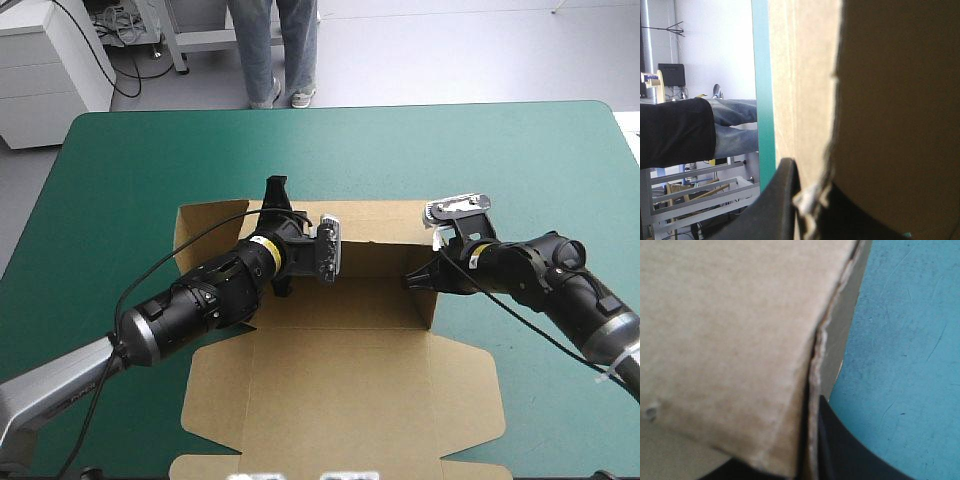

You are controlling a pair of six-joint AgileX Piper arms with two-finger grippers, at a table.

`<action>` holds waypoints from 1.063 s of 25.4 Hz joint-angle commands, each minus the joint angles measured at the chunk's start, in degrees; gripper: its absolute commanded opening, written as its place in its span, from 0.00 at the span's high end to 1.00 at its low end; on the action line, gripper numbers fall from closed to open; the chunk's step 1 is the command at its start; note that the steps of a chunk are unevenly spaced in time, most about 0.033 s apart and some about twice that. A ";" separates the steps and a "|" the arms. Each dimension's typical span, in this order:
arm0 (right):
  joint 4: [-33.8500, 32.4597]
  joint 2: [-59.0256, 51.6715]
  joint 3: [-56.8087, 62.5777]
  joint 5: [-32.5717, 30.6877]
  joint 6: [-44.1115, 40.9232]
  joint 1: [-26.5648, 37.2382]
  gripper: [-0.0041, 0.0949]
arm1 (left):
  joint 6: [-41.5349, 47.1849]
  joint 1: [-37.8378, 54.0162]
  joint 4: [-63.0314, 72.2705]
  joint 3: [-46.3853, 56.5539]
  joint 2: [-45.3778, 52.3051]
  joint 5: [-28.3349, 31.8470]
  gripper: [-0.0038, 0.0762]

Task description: Fold the box

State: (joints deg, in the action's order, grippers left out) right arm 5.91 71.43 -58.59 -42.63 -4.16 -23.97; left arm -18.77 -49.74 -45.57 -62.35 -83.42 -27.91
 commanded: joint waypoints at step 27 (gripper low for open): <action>0.67 8.54 -5.34 2.98 -1.86 0.00 0.97 | 19.56 -7.58 -18.44 0.35 4.94 -3.85 0.56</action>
State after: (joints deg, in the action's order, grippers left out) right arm 3.94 77.72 -63.21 -42.06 -6.12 -23.81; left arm -7.24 -55.59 -54.72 -60.58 -80.39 -30.02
